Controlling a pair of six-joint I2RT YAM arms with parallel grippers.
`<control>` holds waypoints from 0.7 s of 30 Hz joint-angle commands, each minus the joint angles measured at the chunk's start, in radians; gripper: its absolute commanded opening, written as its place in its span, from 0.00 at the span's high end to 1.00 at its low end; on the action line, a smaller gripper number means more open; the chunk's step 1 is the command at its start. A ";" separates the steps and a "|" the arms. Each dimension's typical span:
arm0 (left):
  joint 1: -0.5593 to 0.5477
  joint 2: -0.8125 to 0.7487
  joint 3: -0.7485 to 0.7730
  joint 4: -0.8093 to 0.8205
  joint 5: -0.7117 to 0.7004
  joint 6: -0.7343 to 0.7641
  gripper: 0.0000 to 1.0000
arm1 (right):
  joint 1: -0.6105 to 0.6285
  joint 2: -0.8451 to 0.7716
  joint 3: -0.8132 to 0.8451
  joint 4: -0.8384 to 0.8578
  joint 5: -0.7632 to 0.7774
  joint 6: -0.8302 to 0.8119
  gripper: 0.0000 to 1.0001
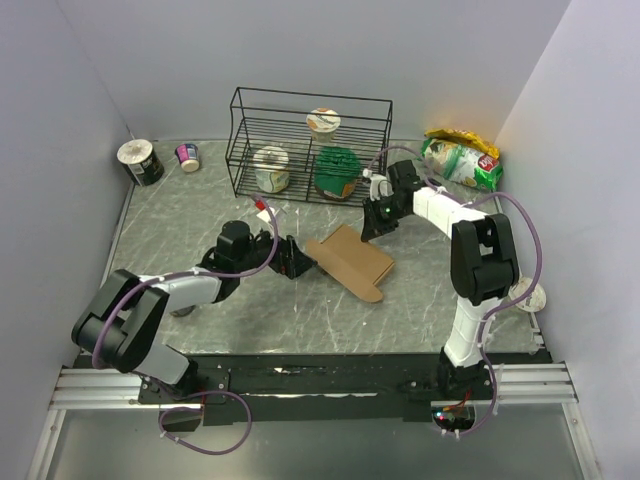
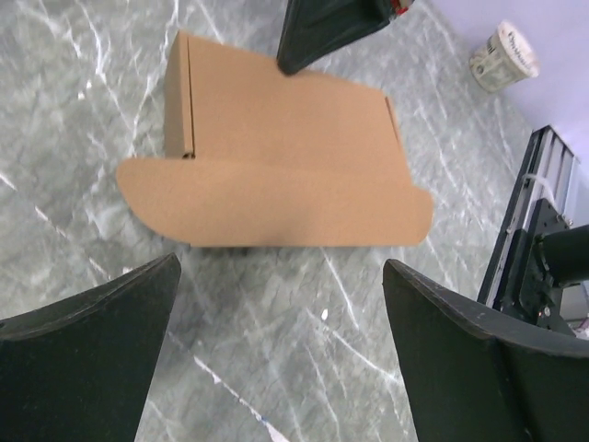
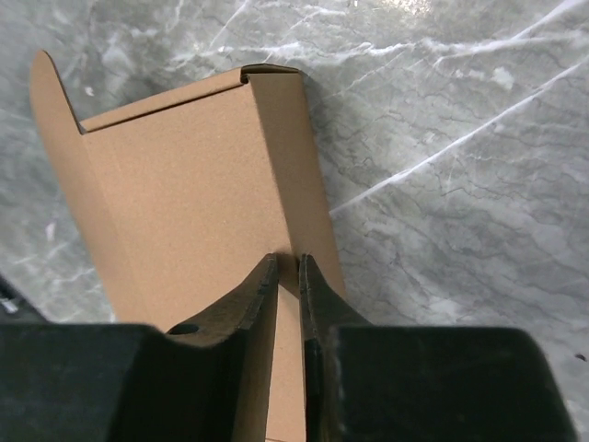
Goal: Fold the paper box
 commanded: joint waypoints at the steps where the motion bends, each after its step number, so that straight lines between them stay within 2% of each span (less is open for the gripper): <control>1: 0.002 0.012 -0.018 0.106 0.013 -0.055 0.01 | -0.036 0.051 -0.029 -0.011 0.017 0.028 0.83; 6: 0.002 0.026 -0.041 0.202 0.013 -0.130 0.01 | -0.066 0.042 -0.055 -0.012 0.008 0.037 0.86; 11: 0.002 0.046 -0.005 0.209 0.031 -0.136 0.04 | -0.069 0.049 -0.033 -0.029 0.033 0.065 0.86; 17: 0.003 0.100 0.027 0.295 0.139 -0.168 0.04 | -0.089 0.053 -0.013 -0.063 0.137 0.136 0.86; 21: 0.002 0.105 -0.001 0.329 0.125 -0.190 0.04 | -0.097 0.031 -0.022 -0.084 0.157 0.136 0.86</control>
